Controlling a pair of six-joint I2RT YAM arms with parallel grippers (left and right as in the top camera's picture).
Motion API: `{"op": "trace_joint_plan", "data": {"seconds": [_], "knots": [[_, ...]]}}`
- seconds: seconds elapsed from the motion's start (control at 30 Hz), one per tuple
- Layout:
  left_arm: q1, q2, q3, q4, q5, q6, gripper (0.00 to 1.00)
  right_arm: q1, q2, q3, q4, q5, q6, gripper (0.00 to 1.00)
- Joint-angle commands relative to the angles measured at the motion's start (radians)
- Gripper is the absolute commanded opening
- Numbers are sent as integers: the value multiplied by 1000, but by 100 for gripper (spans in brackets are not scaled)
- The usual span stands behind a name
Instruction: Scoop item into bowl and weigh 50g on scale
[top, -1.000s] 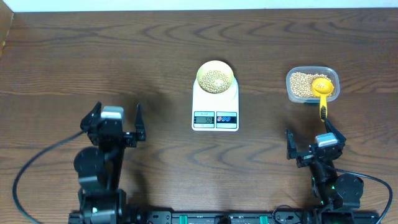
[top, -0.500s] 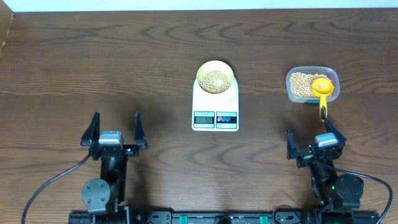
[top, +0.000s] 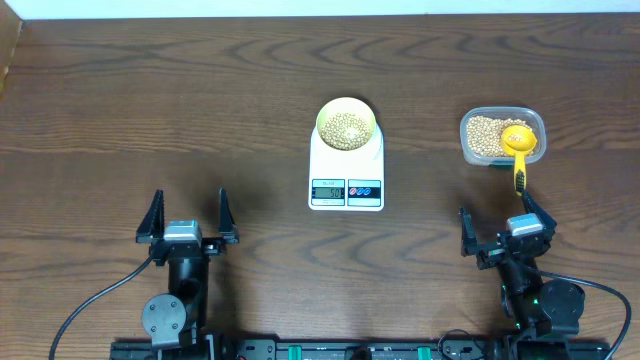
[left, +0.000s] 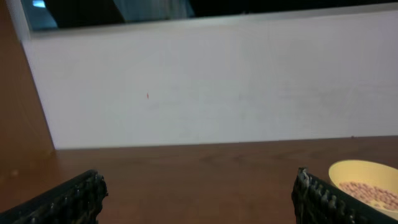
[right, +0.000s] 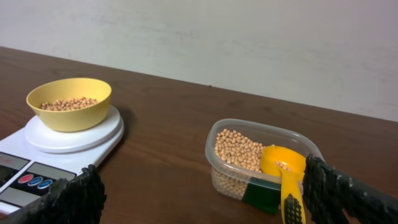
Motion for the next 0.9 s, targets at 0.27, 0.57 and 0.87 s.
{"op": "trace_joint_plan", "data": {"seconds": [0.27,0.57,0.87], "knots": [[5,-19,-2,-223,-85,-233,98,8,-7,-3,-3,8,-7,99],[2,-18,-2,-328,-85,-301,98,8,-7,-3,-3,8,-7,99],[2,-17,-2,-326,-85,-302,98,8,-7,-3,-3,8,-7,99]]}}
